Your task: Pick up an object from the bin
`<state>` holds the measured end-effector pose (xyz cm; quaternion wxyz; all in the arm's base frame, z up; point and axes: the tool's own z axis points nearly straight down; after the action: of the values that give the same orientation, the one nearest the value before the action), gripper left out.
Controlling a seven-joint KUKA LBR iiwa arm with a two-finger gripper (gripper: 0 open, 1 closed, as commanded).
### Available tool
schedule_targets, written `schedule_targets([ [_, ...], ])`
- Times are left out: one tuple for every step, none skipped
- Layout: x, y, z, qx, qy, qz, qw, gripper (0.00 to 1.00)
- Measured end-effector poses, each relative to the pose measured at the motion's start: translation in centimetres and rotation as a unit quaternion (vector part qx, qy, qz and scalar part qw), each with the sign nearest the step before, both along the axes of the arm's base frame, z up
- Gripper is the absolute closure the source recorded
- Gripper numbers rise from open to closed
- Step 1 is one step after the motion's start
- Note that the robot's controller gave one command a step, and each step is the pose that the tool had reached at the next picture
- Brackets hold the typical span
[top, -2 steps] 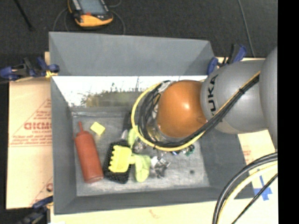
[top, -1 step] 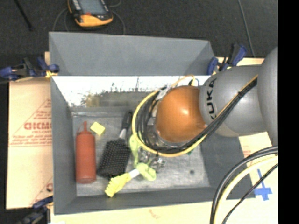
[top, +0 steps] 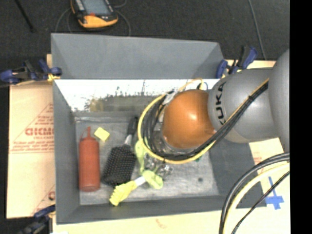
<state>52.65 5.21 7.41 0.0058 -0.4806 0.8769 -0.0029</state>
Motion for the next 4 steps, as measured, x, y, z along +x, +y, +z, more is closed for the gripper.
schedule_targets([
  [0.0, 0.0, 0.1, 0.000, 0.0001, 0.000, 1.0000, 1.00],
  [-0.2, 0.0, 0.5, 0.000, 0.0044, -0.001, 1.0000, 1.00],
  [-0.3, 0.0, 2.1, 0.000, 0.0083, -0.001, 1.0000, 1.00],
  [-0.2, 0.0, 3.8, 0.000, 0.0066, -0.001, 1.0000, 1.00],
])
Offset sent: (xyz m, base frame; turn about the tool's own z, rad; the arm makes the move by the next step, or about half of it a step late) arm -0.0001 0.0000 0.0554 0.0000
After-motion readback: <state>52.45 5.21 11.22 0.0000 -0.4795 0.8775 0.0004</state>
